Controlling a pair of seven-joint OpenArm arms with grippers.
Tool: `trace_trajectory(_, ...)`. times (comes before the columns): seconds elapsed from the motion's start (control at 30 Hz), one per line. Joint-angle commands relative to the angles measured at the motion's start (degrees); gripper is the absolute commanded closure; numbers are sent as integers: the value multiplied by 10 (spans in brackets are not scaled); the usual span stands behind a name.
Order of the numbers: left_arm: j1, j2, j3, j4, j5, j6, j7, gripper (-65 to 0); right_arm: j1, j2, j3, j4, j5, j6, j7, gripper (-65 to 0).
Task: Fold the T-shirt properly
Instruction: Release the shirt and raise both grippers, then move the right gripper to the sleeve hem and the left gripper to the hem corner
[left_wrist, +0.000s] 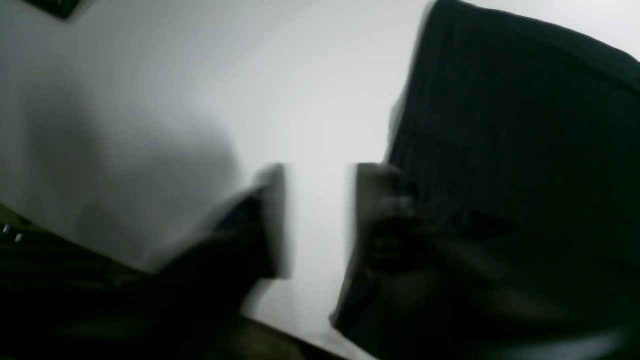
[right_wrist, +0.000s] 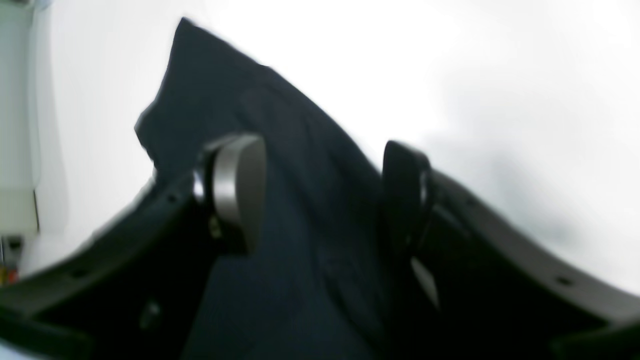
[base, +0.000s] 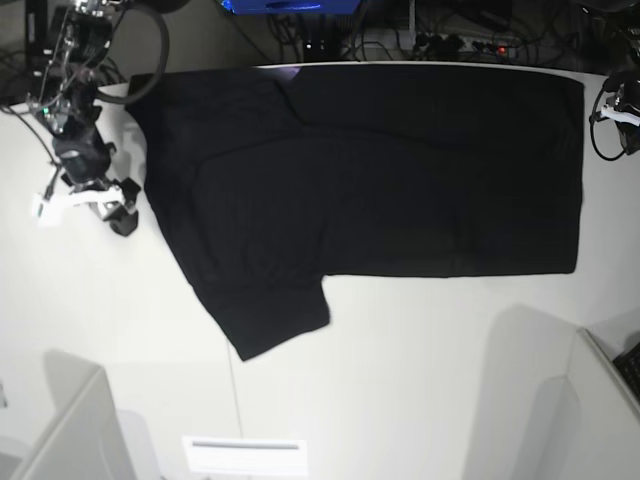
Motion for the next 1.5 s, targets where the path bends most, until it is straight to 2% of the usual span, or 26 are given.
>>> trace_trajectory(0.0,1,-9,5,10,-4,2,-11,-3,27,8,-11,-3,5,4,10,-356)
trace_trajectory(0.27,-9,-9,46,10,-3,2,-11,0,212,18,-95,-201,4,4,10,-356)
trace_trajectory(0.43,-9,-10,46,11,1,2,-11,0,329,50,-176,-347,4,4,14,-356)
trace_trajectory(0.57,-7,-10,44,10,1,2,-11,0,422,60,-241,-476,4,6,14,-360)
trace_trajectory(0.6,-7,-10,44,10,1,2,-11,0,438,60,-254,-499,4,12,16,-360)
trace_trajectory(0.67,-6,-10,44,10,1,2,-11,0,466,60,-283,-541,4,53,33,-360)
trace_trajectory(0.73,-6,-10,43,10,1,2,-11,0,481,60,-312,-574,4,82,51,-357)
trace_trajectory(0.87,-7,-11,43,10,2,2,-11,0,510,58,-385,-645,4,84,89,-359)
trace_trajectory(1.0,-8,-21,43,8,2,2,-11,0,513,56,-437,-652,4,86,98,-360)
trace_trajectory(1.13,-9,-21,43,8,2,2,-11,0,513,55,-468,-651,7,90,95,-360)
trace_trajectory(1.27,-10,-21,44,8,2,2,-11,0,510,42,-489,-651,5,122,95,-356)
trace_trajectory(1.47,-10,-21,44,7,2,2,-11,0,504,40,-490,-651,4,121,95,-351)
